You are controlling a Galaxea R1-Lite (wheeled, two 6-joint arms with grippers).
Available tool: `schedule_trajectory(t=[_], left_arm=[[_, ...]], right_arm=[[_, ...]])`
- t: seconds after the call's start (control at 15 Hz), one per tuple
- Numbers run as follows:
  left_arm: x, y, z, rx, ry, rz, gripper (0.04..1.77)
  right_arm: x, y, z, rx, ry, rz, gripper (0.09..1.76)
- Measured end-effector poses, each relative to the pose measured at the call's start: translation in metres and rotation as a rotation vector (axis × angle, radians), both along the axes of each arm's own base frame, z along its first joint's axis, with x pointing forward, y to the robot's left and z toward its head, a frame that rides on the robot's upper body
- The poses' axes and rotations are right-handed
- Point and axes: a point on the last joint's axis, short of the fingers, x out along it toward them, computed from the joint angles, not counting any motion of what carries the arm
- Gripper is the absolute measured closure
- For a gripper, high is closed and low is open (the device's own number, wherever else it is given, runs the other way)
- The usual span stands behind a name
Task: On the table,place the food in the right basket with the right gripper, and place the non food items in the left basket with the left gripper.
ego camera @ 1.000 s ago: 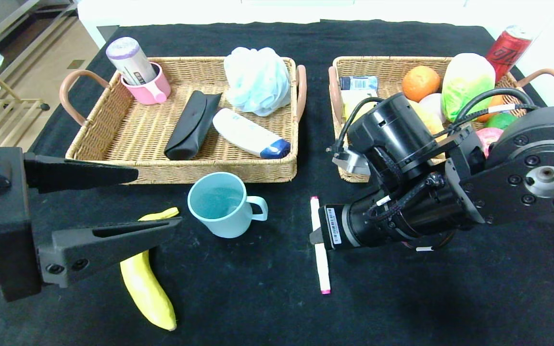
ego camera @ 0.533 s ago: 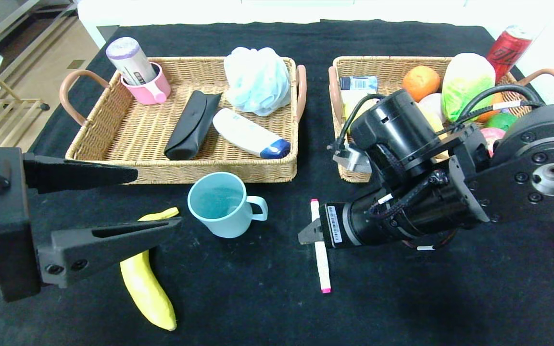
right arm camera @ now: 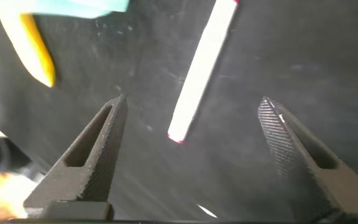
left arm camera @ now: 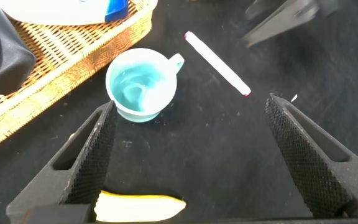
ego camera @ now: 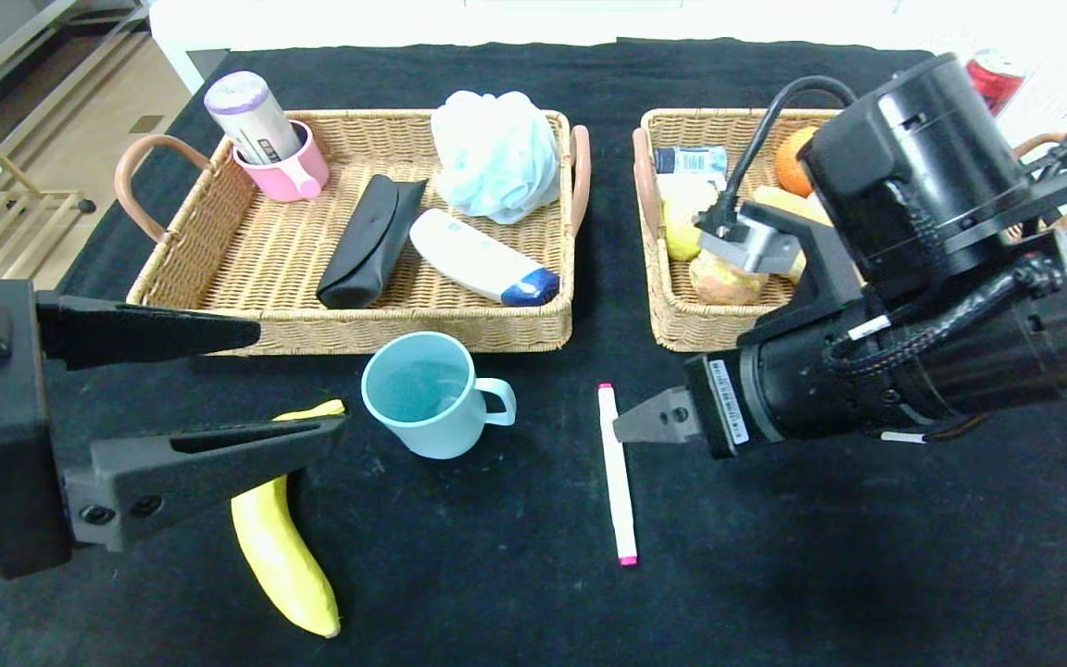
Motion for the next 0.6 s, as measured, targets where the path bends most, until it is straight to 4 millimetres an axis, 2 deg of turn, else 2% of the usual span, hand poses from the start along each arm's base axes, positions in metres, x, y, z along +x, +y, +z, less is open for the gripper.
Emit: schedule_trajectory(t=[0.6], left_arm=[[-0.001,0.001,-0.002,-0.012,0.022,0.011,0.09]], right_arm=[[-0.022,-0.073,0.037,0.006,-0.202,0.131,0.19]])
